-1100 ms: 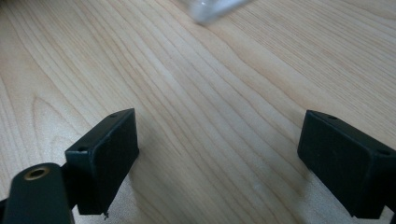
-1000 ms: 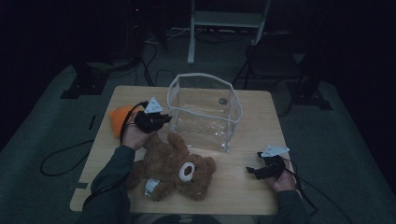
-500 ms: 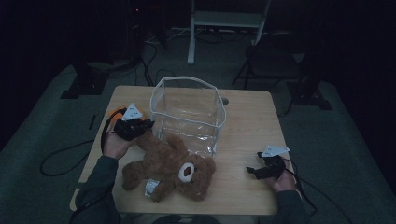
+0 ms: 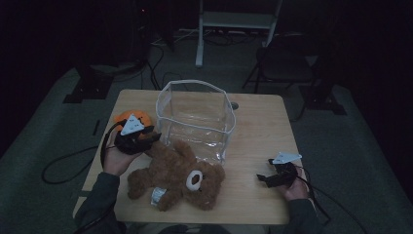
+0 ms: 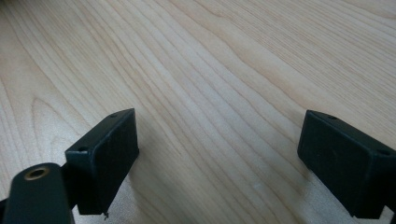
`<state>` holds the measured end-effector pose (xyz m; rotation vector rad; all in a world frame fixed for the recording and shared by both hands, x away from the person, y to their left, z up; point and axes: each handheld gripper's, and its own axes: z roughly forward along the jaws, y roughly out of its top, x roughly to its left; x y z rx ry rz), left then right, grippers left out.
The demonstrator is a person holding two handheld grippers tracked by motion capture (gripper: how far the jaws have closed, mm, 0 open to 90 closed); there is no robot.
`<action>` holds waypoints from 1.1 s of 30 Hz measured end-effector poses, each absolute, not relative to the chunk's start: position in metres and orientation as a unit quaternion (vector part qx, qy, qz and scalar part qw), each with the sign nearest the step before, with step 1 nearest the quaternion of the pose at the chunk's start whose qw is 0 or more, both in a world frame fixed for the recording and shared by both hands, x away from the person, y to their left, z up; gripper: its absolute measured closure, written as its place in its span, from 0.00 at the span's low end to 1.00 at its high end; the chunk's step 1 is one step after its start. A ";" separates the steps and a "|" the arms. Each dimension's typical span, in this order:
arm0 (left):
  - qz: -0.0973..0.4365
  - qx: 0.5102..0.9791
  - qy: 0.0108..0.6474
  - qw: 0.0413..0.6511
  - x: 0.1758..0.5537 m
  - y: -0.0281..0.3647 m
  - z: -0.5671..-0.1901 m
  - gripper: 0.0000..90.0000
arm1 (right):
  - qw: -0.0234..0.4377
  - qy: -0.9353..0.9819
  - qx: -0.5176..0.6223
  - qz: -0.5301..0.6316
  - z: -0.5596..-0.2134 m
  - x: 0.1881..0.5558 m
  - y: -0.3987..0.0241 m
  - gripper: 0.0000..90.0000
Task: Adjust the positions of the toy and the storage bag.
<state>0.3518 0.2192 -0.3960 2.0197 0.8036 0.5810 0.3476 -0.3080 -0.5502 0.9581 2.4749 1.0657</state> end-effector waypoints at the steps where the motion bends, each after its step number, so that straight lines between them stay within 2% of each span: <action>1: 0.230 0.811 0.321 0.432 0.351 0.220 -0.395 0.62 | 0.140 0.857 0.332 0.369 -0.550 0.348 -0.308 0.13; 22: 0.160 0.861 0.239 0.420 0.331 0.186 -0.415 0.50 | 0.142 0.856 0.334 0.368 -0.550 0.348 -0.308 0.13; 33: 0.131 0.869 0.195 0.436 0.314 0.166 -0.420 0.43 | 0.141 0.857 0.333 0.368 -0.550 0.347 -0.308 0.13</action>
